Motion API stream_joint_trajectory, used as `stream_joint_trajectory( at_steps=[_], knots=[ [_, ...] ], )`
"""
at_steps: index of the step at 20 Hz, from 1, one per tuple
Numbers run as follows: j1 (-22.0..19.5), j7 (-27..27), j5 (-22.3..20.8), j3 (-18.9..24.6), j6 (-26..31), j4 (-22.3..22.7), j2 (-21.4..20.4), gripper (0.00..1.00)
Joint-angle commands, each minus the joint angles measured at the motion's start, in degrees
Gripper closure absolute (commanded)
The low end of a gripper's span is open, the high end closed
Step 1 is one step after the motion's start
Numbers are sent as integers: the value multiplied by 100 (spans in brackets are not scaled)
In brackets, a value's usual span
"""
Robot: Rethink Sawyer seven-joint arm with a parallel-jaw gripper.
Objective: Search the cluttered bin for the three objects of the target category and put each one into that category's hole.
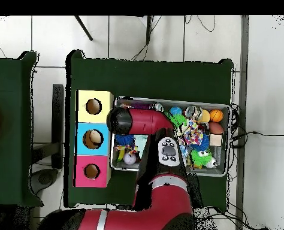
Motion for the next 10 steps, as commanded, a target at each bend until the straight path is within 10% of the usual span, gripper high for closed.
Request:
stream_joint_trajectory(
  at_steps=[1,10],
  knots=[
    [7,825,-133,284,-515,196,390,0],
    [-52,775,-112,349,-579,169,476,0]
  ],
)
